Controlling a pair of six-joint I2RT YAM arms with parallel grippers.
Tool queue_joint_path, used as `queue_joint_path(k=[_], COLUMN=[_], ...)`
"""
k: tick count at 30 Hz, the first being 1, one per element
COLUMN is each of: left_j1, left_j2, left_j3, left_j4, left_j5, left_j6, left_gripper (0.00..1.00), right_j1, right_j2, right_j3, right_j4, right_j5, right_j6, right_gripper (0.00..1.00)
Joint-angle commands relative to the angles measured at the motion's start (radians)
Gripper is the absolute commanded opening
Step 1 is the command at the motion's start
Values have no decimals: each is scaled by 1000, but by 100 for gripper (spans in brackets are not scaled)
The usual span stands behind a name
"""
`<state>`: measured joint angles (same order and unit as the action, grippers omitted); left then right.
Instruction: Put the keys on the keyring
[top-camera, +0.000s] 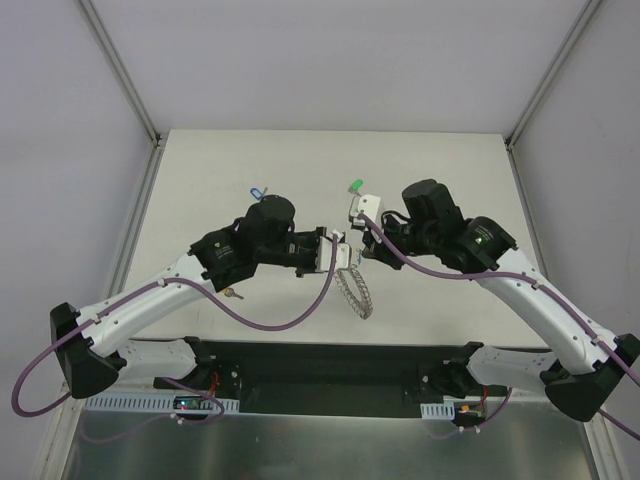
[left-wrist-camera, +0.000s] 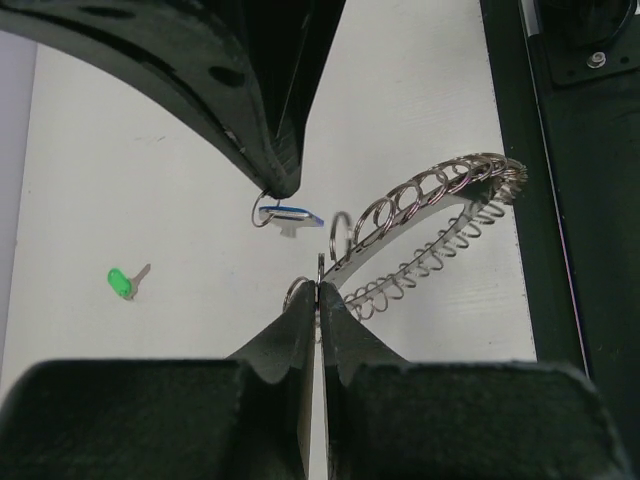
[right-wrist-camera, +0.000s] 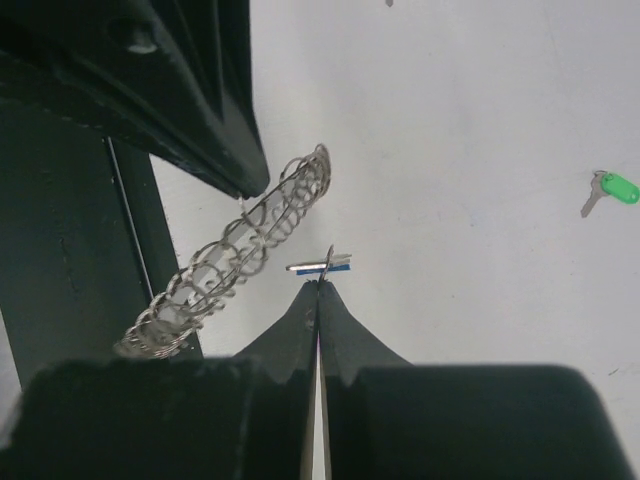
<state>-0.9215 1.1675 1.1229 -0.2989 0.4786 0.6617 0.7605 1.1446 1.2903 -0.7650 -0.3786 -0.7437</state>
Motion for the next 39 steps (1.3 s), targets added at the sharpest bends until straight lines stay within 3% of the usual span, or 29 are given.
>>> queue_joint_path(k=[1,20,39], left_j1=[4,10,46], left_j2=[-35,-11,-17], left_j3=[-8,-24,-58], left_j4=[78,165,245], left_j5=[54,0,123], left_j6=[-11,-116,-154], left_gripper=[0,0,0], right_j1=[-15,-23,-24], right_j2=[3,-28,-22], right_j3=[-3,7,38], right_j4=[79,20,-42], right_j5=[29,-63,-86], right_j6=[20,10,-22], right_gripper=[1,1,1])
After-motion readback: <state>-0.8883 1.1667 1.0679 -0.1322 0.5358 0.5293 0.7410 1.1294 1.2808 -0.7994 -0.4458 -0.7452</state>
